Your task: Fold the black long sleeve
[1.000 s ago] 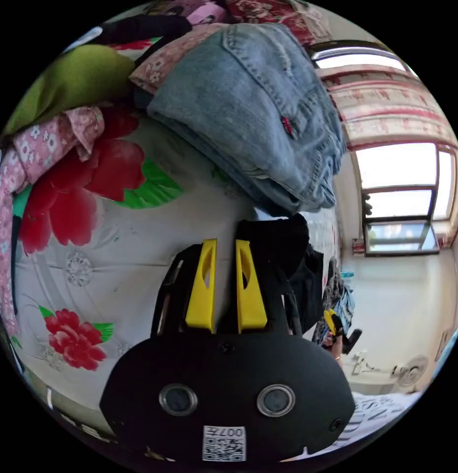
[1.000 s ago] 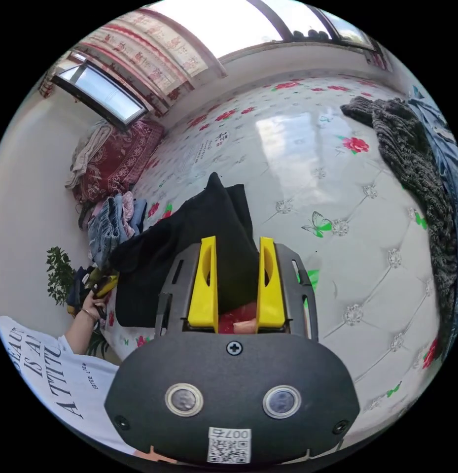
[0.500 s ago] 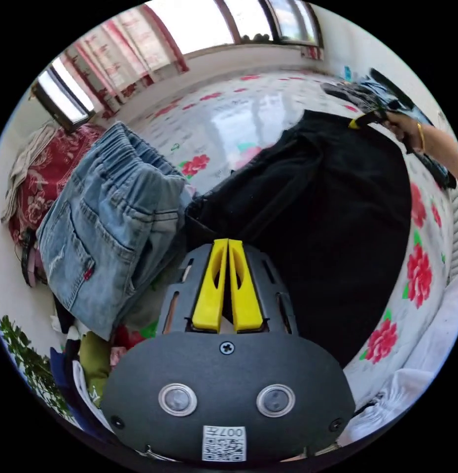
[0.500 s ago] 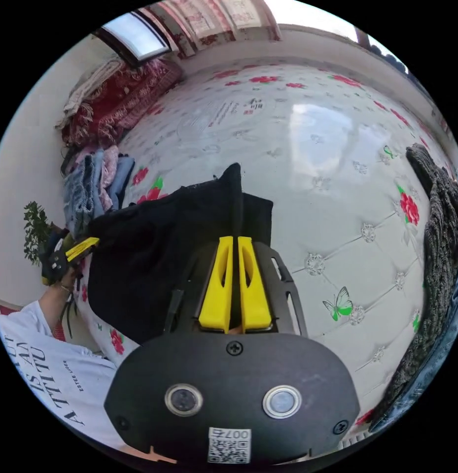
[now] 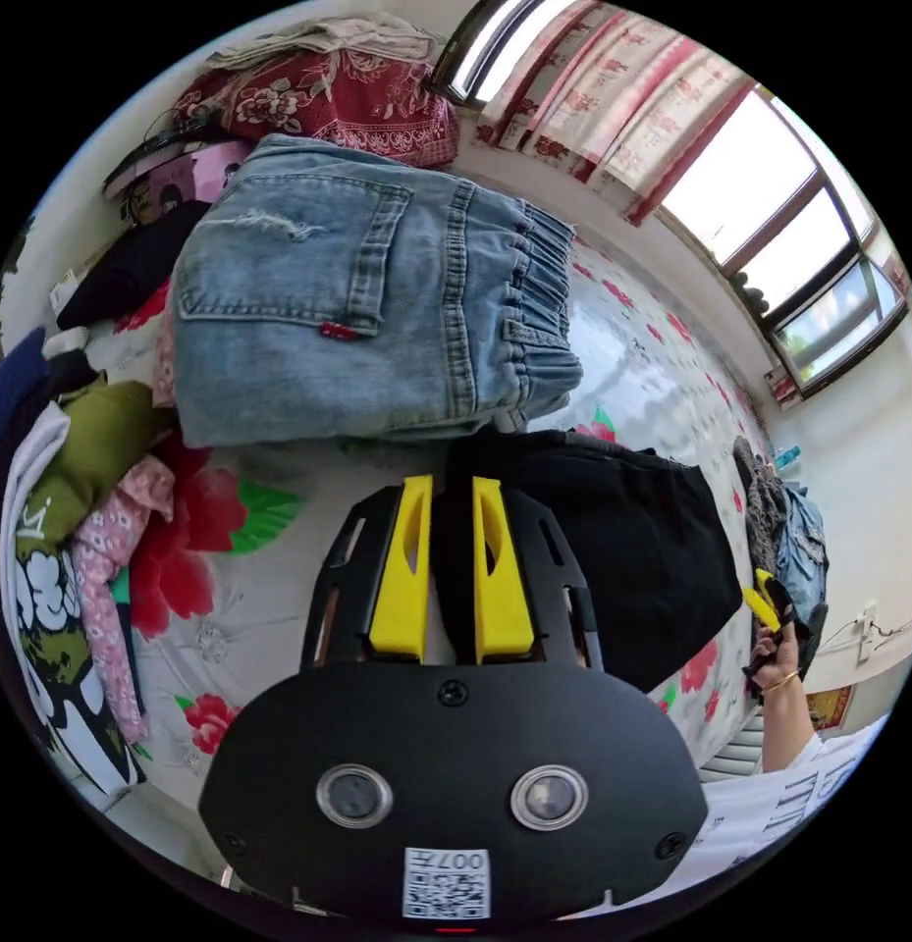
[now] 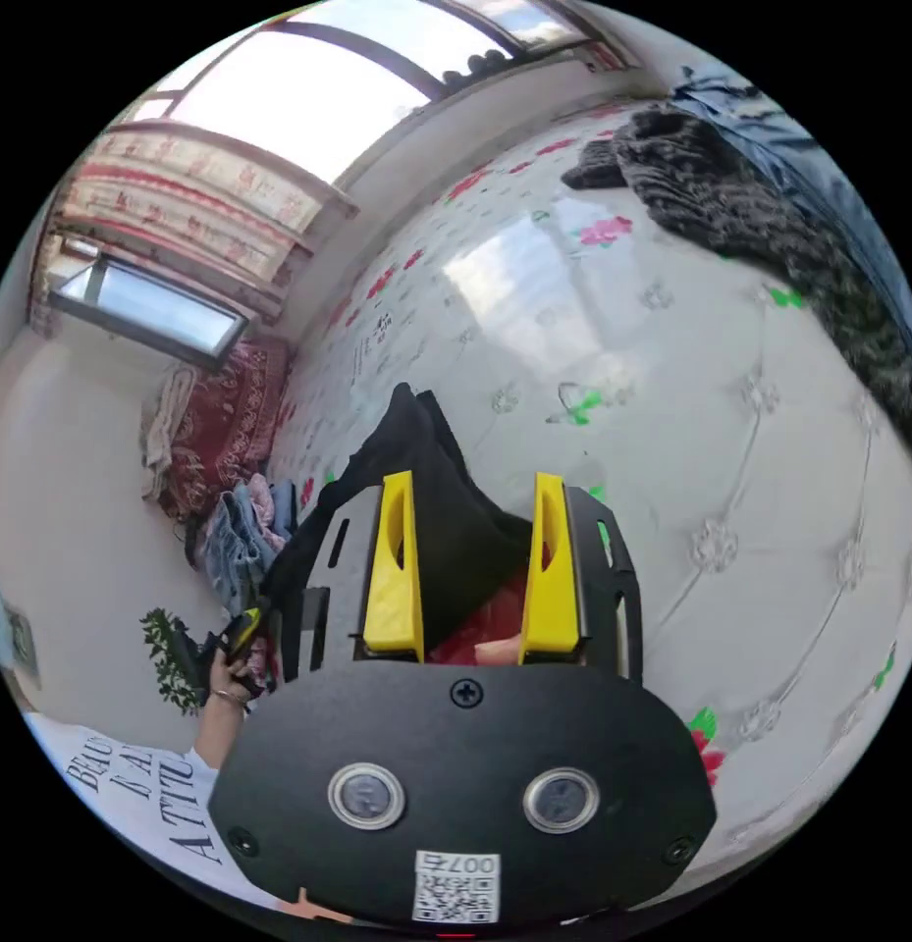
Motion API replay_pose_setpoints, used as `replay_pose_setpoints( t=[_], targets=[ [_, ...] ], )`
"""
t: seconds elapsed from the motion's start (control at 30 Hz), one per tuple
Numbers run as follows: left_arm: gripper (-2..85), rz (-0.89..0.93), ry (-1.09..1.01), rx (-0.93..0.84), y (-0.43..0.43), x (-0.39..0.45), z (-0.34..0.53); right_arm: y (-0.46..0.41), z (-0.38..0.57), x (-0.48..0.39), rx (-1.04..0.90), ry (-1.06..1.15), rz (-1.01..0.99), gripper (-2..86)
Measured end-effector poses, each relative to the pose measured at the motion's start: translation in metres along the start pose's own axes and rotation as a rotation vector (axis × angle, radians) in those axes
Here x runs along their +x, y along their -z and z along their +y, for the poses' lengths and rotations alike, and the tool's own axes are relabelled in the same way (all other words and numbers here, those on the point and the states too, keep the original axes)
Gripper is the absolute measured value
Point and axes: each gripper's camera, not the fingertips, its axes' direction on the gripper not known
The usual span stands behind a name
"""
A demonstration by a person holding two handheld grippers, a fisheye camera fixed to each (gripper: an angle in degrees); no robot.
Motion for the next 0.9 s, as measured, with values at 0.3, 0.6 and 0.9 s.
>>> replay_pose_setpoints(
  t=[0.3, 0.6, 0.9],
  targets=[
    [6.0, 0.149, 0.165, -0.189, 0.001, -0.056, 0.103, -0.032, 0.05, 0.035, -0.014, -0.192, -0.286, 11.8],
    [7.2, 0.23, 0.186, -0.177, 0.017, -0.093, 0.116, -0.014, 0.041, -0.161, -0.116, 0.445, -0.267, 4.4],
    [9.0, 0.387, 0.29, -0.148, 0.011, -0.14, 0.136, -0.131, 0.263, -0.345, -0.633, 1.324, -0.148, 6.1]
  ],
)
